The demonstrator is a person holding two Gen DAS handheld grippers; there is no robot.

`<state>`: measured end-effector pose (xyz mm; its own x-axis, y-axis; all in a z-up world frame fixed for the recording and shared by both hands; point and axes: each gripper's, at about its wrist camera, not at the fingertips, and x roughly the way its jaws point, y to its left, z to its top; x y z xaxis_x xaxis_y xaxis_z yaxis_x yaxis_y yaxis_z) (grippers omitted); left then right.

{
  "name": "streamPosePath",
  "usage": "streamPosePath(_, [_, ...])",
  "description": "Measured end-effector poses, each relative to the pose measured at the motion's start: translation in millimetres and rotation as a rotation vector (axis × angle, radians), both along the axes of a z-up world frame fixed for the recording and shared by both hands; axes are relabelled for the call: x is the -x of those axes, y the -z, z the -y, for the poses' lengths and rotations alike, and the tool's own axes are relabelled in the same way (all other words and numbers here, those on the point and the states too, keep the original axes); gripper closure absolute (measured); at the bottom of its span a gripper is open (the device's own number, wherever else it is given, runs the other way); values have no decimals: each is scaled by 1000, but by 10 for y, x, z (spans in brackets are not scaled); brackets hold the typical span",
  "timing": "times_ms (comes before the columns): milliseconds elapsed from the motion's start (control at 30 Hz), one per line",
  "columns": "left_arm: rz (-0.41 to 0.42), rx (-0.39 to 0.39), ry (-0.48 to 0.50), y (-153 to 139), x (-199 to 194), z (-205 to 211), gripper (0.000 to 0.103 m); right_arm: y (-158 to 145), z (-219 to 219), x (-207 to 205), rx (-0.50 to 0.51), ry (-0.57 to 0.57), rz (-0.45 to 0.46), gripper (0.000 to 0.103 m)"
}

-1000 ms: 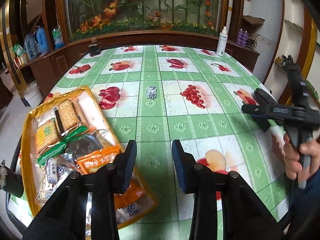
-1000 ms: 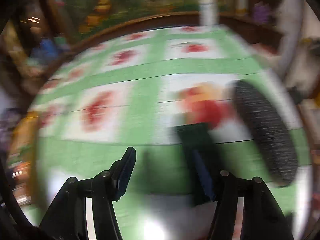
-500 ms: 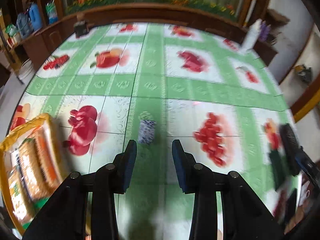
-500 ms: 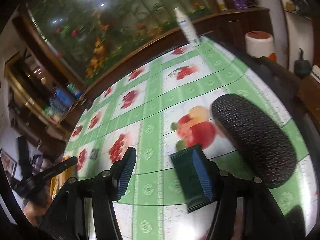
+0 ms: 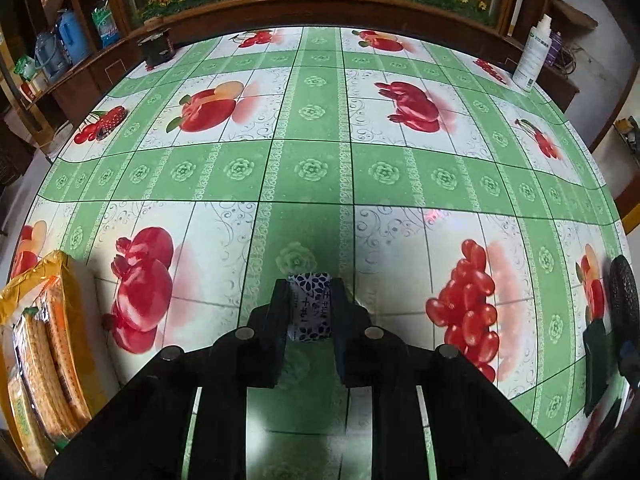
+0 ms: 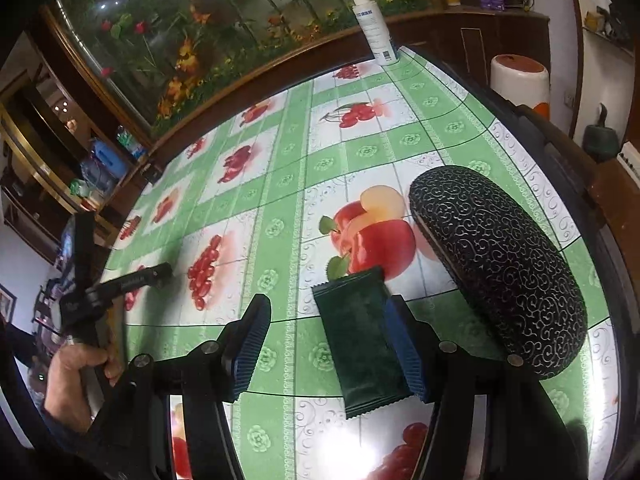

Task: Organize snacks
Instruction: 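Grasp the dark green bar pack with the right gripper while the left grasps the last candy, then carry the green pack and the candy over the yellow tray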

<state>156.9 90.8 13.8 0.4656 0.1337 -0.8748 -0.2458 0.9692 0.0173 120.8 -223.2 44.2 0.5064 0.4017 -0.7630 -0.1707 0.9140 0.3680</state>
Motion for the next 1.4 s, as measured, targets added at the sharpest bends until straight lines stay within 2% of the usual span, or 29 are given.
streamPosePath(67, [2, -14, 7, -1, 54, 51, 86, 9, -40, -5, 41, -2, -2, 38])
streamPosePath(233, [16, 19, 41, -38, 222, 158, 87, 30, -116, 13, 105, -22, 0, 36])
streamPosePath(433, [90, 73, 99, -297, 528, 321, 87, 141, -259, 8, 213, -49, -11, 36])
streamPosePath(533, [134, 77, 114, -423, 707, 374, 87, 244, -361, 12, 310, -61, -21, 36])
streamPosePath(633, [169, 72, 120, -507, 867, 386, 87, 310, -439, 38, 387, -69, 3, 43])
streamPosePath(667, [179, 71, 120, -527, 919, 381, 87, 309, -456, 57, 387, -78, 17, 52])
streamPosePath(700, [186, 72, 118, -535, 953, 370, 87, 305, -466, 69, 380, -88, 20, 57])
streamPosePath(800, [200, 85, 112, -550, 1058, 341, 87, 310, -494, 98, 374, -97, 32, 57])
streamPosePath(900, [219, 78, 104, -577, 1165, 326, 87, 268, -490, 122, 273, -124, 34, 57])
streamPosePath(1067, [238, 79, 91, -624, 1327, 279, 87, 160, -599, 213, 166, -177, 61, 57])
streamPosePath(1400, [272, 86, 33, -662, 1595, 49, 87, 44, -946, 368, 52, -285, 75, 57])
